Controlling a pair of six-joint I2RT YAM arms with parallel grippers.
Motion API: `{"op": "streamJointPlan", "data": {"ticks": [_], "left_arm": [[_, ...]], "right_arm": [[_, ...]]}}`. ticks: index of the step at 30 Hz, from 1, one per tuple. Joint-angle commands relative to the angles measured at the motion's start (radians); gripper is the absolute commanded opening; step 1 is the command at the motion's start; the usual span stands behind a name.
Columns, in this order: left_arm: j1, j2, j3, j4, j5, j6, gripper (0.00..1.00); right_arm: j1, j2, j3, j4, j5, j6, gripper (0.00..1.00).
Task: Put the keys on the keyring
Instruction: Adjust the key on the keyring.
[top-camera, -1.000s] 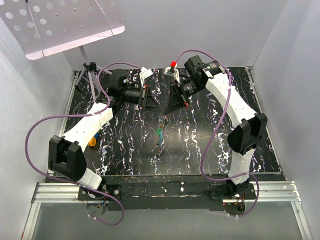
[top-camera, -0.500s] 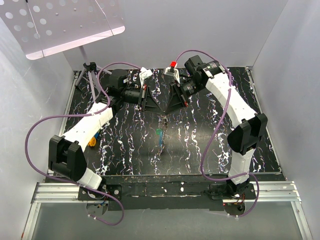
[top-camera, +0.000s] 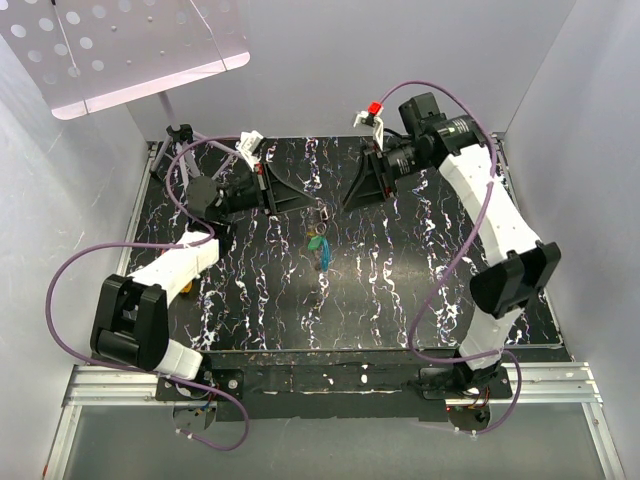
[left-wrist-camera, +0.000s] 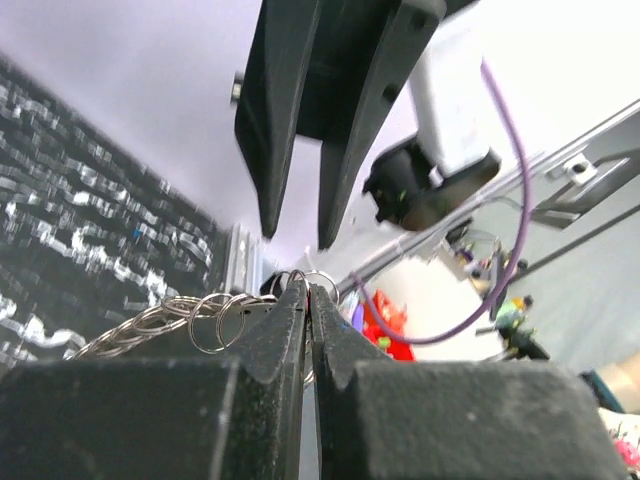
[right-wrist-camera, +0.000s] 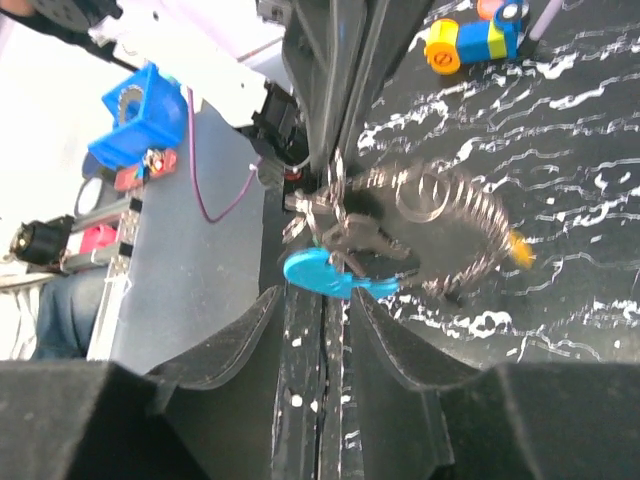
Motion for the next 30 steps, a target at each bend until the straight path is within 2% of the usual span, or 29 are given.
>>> {"op": "streamJointPlan", "data": {"ticks": [1, 3, 5, 8, 12, 19, 24, 30], "left_arm": [[0.002, -0.008, -0.042, 0.499, -0.265, -0.256, 0.00], [0.002, -0.010, -0.073, 0.541, -0.353, -0.239, 0.00], [-0.005, -0.025, -0.113, 0.564, -0.447, -0.192, 0.00], [-0.028, -0.050, -0.157, 0.552, -0.562, -0.106, 0.00], [-0.061, -0.059, -0.179, 0.528, -0.639, -0.053, 0.00], [-0.069, -0.022, -0.167, 0.564, -0.621, -0.076, 0.00], [-0.069, -0.004, -0.141, 0.570, -0.569, -0.096, 0.00], [-0.069, 0.015, -0.119, 0.588, -0.546, -0.127, 0.00]], "right_arm": [[0.006, -0.184, -0.176, 0.350, 0.027, 0.179, 0.41], [0.004, -0.230, -0.271, 0.527, 0.051, 0.245, 0.42], [0.006, -0.203, -0.232, 0.533, 0.061, 0.262, 0.42], [0.006, -0.185, -0.223, 0.650, 0.073, 0.359, 0.42], [-0.008, -0.148, -0.160, 0.701, 0.091, 0.438, 0.42], [-0.032, -0.099, -0.146, 0.786, 0.078, 0.523, 0.42], [-0.039, -0.083, -0.098, 0.792, 0.052, 0.534, 0.42], [-0.029, -0.080, -0.115, 0.796, 0.010, 0.531, 0.42]]}}
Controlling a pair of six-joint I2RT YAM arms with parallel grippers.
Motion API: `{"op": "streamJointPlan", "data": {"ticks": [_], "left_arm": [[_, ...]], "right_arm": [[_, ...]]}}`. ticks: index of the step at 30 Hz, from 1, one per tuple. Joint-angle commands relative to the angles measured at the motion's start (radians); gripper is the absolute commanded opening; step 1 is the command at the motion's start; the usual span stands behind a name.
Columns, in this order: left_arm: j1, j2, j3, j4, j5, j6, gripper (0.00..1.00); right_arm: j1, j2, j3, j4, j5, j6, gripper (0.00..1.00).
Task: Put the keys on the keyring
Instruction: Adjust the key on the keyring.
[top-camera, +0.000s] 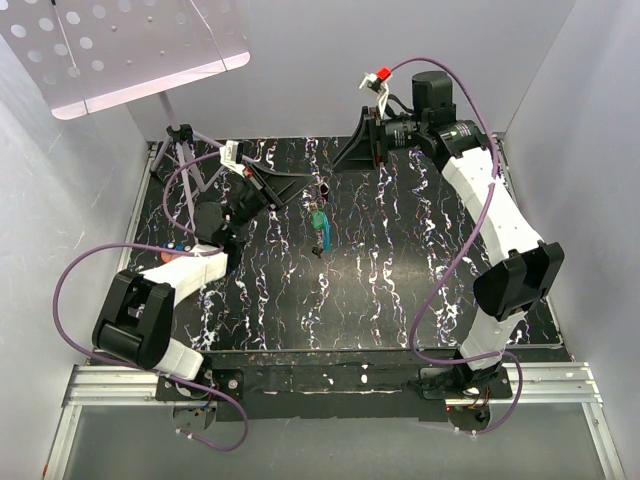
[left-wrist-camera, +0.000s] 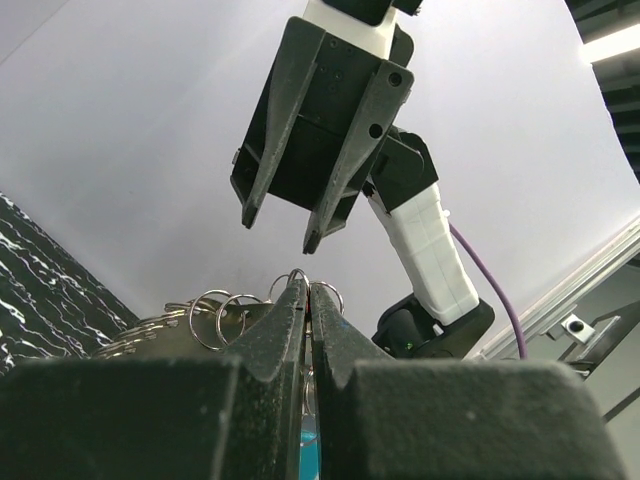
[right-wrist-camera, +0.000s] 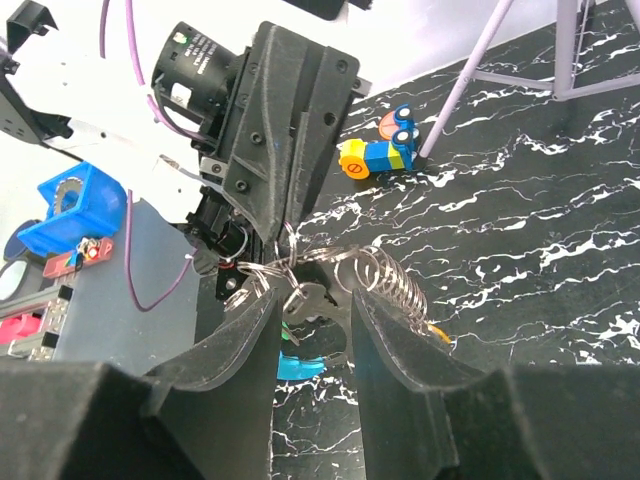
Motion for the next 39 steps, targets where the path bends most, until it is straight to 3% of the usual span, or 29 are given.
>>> {"op": "streamJointPlan", "data": {"ticks": [1, 9, 17, 39], "left_arm": [[-0.001, 0.004, 0.055, 0.199, 0.013, -0.028, 0.00], [-0.001, 0.027, 0.070, 0.225, 0.018, -0.062, 0.00], [-0.003, 0.027, 0.072, 0.223, 0.019, -0.062, 0.00], [-0.003, 0.041, 0.081, 0.239, 0.025, -0.085, 0.00]], "right_arm": [[0.008, -0.012, 0.031, 0.035, -0.055, -0.015, 0.42], [0.020, -0.009, 0.052, -0.075, -0.028, -0.162, 0.41], [0.032, -0.003, 0.055, -0.100, -0.035, -0.184, 0.33], [0.060, 0.023, 0.080, -0.161, -0.028, -0.225, 0.26]]}}
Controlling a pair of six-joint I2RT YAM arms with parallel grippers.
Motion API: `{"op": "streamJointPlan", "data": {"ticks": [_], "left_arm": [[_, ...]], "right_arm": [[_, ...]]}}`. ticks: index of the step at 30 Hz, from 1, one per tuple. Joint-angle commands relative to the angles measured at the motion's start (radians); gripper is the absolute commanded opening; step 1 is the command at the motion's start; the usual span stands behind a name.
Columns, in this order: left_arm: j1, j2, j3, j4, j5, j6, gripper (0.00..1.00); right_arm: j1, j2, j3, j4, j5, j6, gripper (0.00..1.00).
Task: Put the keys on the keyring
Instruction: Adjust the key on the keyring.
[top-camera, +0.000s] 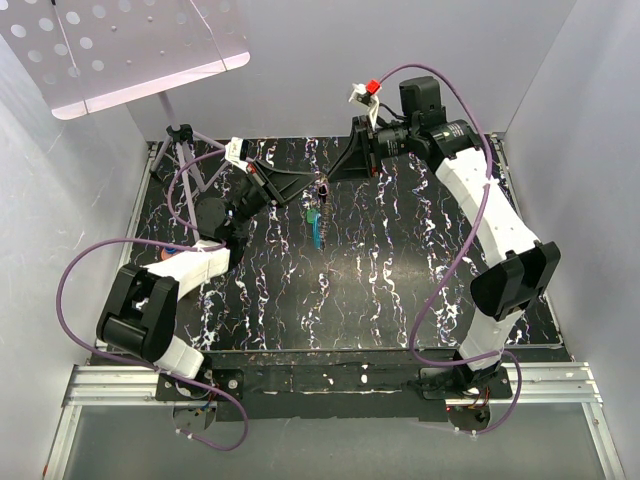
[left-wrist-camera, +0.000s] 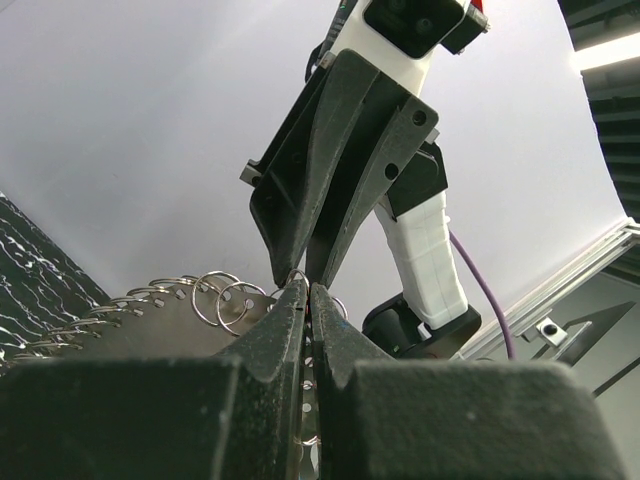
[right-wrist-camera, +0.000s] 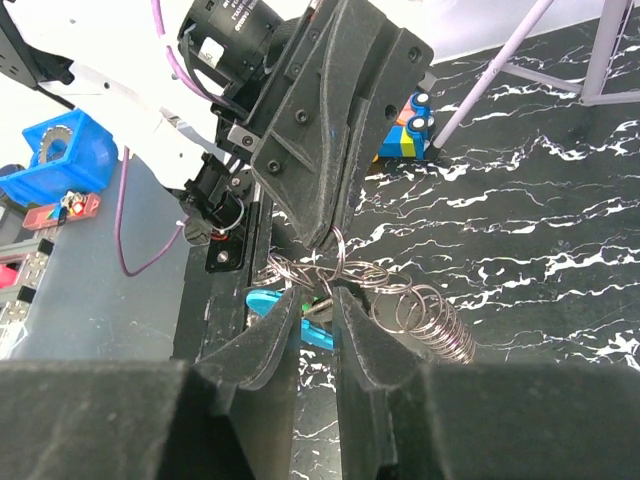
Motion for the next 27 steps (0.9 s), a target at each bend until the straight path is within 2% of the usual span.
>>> {"op": "streamJointPlan", "data": {"ticks": [1, 5, 10, 27], "left_arm": [[-0.005, -0.005, 0.045, 0.237, -0.007, -0.012, 0.00], [-0.003, -0.006, 0.047, 0.240, -0.005, -0.013, 0.00], [-0.003, -0.008, 0.045, 0.239, -0.007, -0.013, 0.00], [-0.003, -0.006, 0.052, 0.245, -0.019, -0.015, 0.00]], "right_arm": [[0.011, 0.016, 0.046, -0.029, -0.008, -0.029, 0.26], [0.013, 0.019, 0.049, -0.031, 0.009, -0.027, 0.27], [0.013, 0.019, 0.049, -0.026, 0.022, -0.020, 0.33], [0.013, 0.012, 0.016, -0.009, 0.020, -0.011, 0.34]]}}
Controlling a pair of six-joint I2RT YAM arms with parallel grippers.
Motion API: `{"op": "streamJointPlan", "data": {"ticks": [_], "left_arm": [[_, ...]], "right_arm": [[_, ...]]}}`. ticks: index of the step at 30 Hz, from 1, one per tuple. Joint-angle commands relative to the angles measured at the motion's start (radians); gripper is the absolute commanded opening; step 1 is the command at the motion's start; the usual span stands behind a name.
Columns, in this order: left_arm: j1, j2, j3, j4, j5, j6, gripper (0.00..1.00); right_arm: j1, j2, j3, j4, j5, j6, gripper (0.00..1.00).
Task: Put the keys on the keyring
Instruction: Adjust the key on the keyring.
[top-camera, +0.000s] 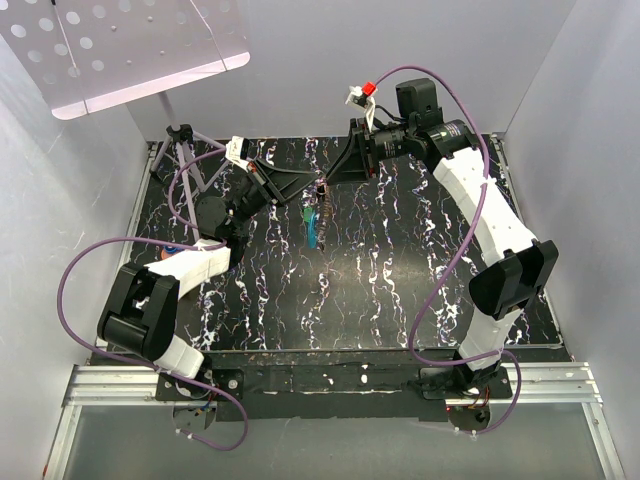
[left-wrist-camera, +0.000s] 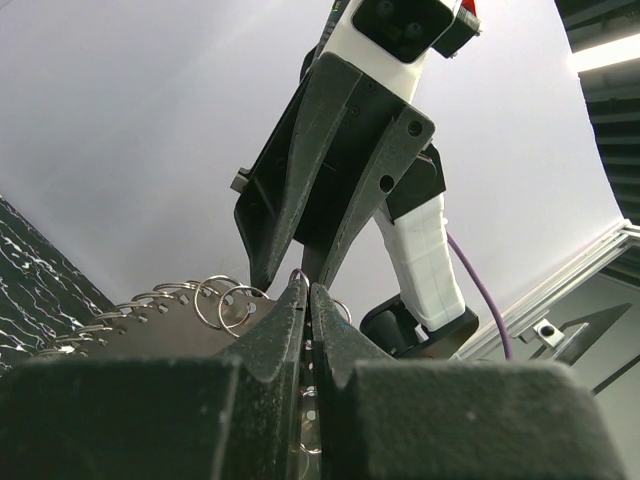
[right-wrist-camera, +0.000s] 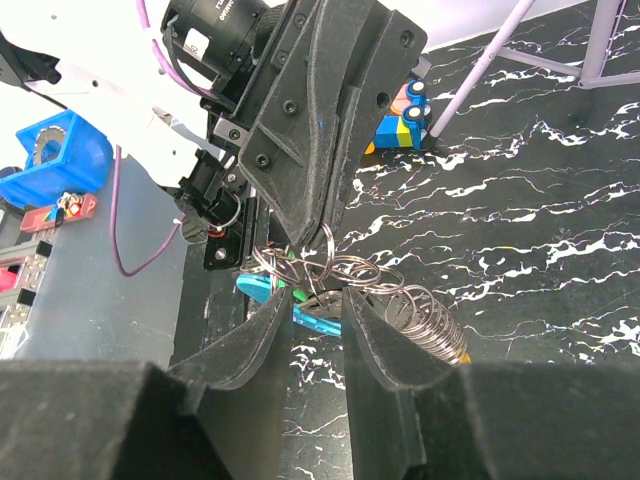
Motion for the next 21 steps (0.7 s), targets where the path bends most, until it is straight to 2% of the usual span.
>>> {"op": "streamJointPlan", "data": {"ticks": [1, 5, 14, 21], "left_arm": [[-0.005, -0.017, 0.041, 0.244, -0.019, -0.006, 0.00], [-0.005, -0.016, 0.043, 0.244, -0.023, -0.008, 0.00], [-0.003, -0.022, 0.037, 0.244, -0.040, 0.000, 0.00], [-0.003, -0.036, 0.014, 0.244, -0.057, 0.029, 0.00]], "right_arm": [[0.007, -0.003, 0.008, 0.027, -0.014, -0.002, 0.34], [0.010, -0.003, 0.004, 0.033, -0.022, 0.000, 0.32], [0.029, -0.013, -0.021, 0.042, -0.034, 0.001, 0.02], [0.058, -0.049, -0.096, 0.119, -0.008, 0.076, 0.01]]}}
